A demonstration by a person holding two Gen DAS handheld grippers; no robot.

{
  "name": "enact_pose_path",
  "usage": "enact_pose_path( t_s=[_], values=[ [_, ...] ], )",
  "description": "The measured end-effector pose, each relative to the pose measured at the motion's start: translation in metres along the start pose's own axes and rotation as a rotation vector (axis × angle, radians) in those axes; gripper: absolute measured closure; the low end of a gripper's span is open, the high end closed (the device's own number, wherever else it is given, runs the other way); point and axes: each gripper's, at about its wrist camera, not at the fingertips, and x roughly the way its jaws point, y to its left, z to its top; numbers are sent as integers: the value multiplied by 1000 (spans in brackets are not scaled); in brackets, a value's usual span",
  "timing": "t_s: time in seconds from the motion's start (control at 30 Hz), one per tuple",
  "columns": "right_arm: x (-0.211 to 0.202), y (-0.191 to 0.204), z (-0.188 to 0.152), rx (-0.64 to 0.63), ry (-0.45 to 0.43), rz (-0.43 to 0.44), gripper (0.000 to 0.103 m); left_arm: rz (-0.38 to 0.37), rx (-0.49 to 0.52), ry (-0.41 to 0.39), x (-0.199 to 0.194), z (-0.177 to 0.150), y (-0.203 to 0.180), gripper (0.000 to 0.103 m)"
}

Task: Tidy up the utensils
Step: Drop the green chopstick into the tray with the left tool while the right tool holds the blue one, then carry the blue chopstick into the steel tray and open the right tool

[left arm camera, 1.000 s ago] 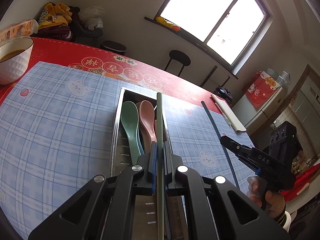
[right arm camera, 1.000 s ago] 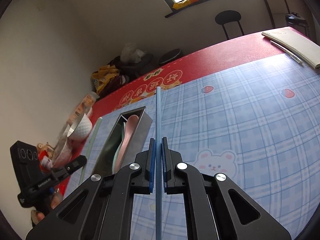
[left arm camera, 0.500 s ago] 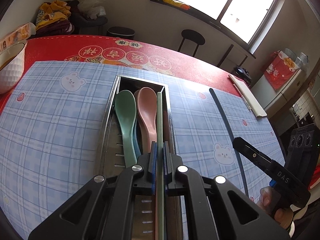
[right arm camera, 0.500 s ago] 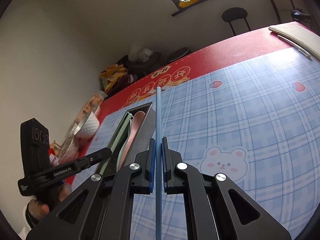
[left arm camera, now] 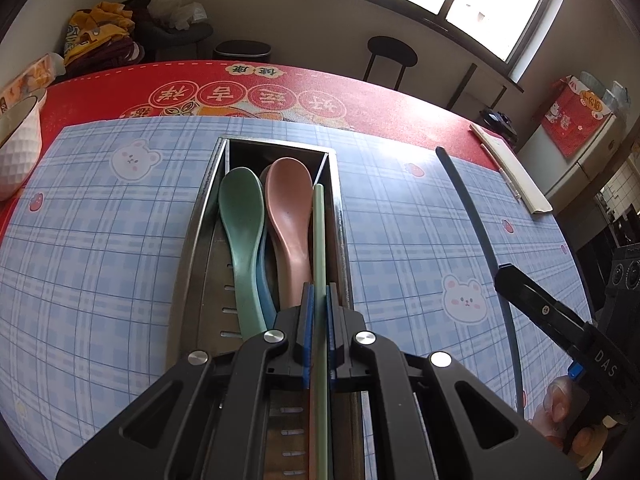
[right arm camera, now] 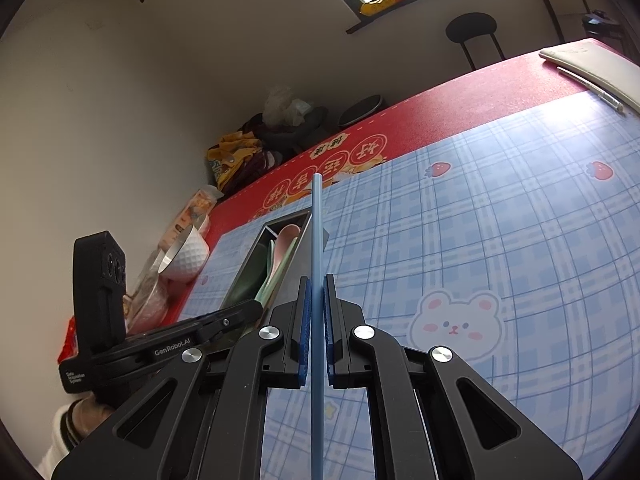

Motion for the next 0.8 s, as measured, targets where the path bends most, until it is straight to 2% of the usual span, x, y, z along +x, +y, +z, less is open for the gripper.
enact_pose_path(
  t_s=[0.17,0.3,0.47,0.5,0.67,0.8],
  values=[
    [2,0,-1,0,5,-4,97,-12,31,-16,-7,0,-3,96],
    [6,0,-2,3,15,-12,97,-6,78,-76,-24,-3,-5,91],
    [10,1,-5,1,23,-27,97,74,193,-226,-54,-24,-1,56],
    [12,1,-6,2,26,-30,97,82,206,-246,-58,-29,2,53],
    [16,2,-8,6,34,-38,97,117,242,-337,-70,-50,18,23],
    [15,6,-7,15,12,-57,97,61,256,-413,-83,-60,26,13]
  ],
)
